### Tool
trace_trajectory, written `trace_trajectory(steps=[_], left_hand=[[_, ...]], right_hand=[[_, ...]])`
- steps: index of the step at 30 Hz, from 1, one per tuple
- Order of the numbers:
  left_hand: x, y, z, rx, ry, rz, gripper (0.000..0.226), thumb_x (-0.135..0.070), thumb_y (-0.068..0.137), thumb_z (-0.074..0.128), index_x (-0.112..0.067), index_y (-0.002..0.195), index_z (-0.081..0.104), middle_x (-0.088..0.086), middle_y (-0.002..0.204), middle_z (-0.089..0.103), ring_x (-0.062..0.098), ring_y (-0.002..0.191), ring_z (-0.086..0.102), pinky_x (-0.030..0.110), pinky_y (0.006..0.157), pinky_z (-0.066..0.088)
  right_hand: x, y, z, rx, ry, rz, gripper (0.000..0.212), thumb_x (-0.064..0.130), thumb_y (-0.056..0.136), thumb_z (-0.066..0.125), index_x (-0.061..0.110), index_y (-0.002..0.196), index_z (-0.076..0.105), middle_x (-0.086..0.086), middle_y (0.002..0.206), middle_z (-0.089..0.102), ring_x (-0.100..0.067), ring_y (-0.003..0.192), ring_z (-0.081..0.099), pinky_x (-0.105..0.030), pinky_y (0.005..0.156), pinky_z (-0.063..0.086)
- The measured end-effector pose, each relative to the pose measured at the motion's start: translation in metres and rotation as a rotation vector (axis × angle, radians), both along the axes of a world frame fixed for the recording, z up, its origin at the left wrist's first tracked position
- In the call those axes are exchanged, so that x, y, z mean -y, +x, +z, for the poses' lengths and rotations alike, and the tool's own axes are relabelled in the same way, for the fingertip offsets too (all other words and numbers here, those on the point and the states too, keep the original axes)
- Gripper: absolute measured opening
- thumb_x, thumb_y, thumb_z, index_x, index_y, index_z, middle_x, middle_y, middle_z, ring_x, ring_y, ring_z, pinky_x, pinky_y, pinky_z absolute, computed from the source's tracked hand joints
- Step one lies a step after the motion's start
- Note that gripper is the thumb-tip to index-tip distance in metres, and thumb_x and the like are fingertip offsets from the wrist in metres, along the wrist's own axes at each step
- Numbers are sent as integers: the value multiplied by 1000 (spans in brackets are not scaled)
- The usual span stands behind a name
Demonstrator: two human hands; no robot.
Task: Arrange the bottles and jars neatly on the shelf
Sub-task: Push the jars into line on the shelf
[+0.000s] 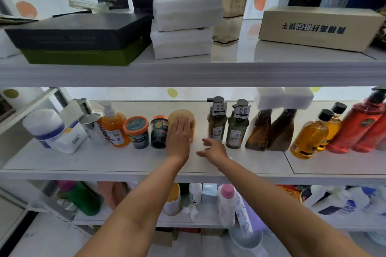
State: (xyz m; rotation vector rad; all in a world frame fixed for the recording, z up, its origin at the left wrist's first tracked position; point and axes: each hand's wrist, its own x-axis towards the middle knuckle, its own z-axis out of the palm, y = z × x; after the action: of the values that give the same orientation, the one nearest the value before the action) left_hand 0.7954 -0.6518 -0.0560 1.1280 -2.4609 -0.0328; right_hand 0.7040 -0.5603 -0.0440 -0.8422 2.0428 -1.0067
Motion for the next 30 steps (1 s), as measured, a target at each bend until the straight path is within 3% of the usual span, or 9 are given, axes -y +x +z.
trace_trajectory(steps=[3, 6, 9, 12, 15, 19, 22, 27, 30], left_hand=[[4, 5, 14, -8, -10, -8, 58, -14, 98, 48, -16, 151, 24, 5, 157, 26, 22, 147, 20, 36, 120, 9], [9, 9, 26, -24, 4, -56, 51, -11, 95, 52, -17, 145, 39, 4, 151, 40, 23, 141, 34, 39, 117, 24], [17, 12, 33, -13, 25, -103, 33, -9, 94, 52, -14, 125, 61, 8, 130, 61, 29, 117, 59, 38, 95, 49], [23, 16, 36, -10, -3, -138, 23, -16, 94, 51, -12, 111, 66, 6, 111, 69, 26, 94, 67, 34, 75, 55], [25, 20, 37, -122, 113, -81, 28, -24, 94, 53, -15, 119, 62, 6, 118, 66, 26, 103, 65, 37, 81, 56], [28, 24, 41, -127, 268, 14, 64, -32, 90, 62, -19, 146, 34, 7, 152, 35, 26, 137, 38, 38, 108, 39], [36, 20, 44, -20, 338, -49, 58, -31, 93, 58, -13, 144, 37, 10, 148, 37, 30, 130, 45, 35, 105, 40], [50, 21, 40, -35, 371, -145, 57, -34, 91, 59, -12, 142, 44, 8, 143, 44, 28, 123, 50, 35, 103, 43], [52, 20, 38, -47, 351, -186, 58, -38, 90, 61, -13, 140, 47, 9, 143, 45, 29, 122, 51, 40, 102, 45]], right_hand=[[6, 9, 7, 68, -33, 48, 82, 8, 78, 74, 14, 146, 30, -9, 146, 41, -26, 130, 45, -36, 104, 43], [11, 16, 13, 83, -47, 69, 91, 7, 77, 75, 17, 149, 20, -8, 150, 35, -26, 133, 41, -38, 105, 42], [12, 20, 24, 68, -63, 99, 89, 4, 78, 73, 15, 149, 20, -9, 147, 38, -27, 130, 43, -36, 101, 43], [14, 20, 31, 35, -74, 147, 78, -2, 79, 68, 11, 144, 27, -13, 140, 44, -31, 125, 45, -35, 91, 45], [25, 18, 29, 53, -102, 153, 77, -1, 78, 68, 15, 143, 28, -12, 134, 49, -30, 120, 48, -34, 87, 49], [43, 17, 18, 91, -119, 107, 83, 13, 73, 75, 20, 140, 26, -6, 129, 49, -26, 117, 49, -42, 98, 48], [51, 19, 9, 123, -120, 63, 84, 21, 75, 74, 25, 139, 21, -5, 130, 46, -27, 115, 50, -46, 96, 49], [64, 21, -13, 166, -93, -59, 87, 40, 66, 75, 26, 139, 29, -4, 127, 53, -25, 111, 53, -46, 97, 49], [65, 32, -11, 148, -57, -195, 69, 37, 77, 67, 16, 134, 34, -8, 123, 55, -23, 104, 53, -39, 95, 48]])
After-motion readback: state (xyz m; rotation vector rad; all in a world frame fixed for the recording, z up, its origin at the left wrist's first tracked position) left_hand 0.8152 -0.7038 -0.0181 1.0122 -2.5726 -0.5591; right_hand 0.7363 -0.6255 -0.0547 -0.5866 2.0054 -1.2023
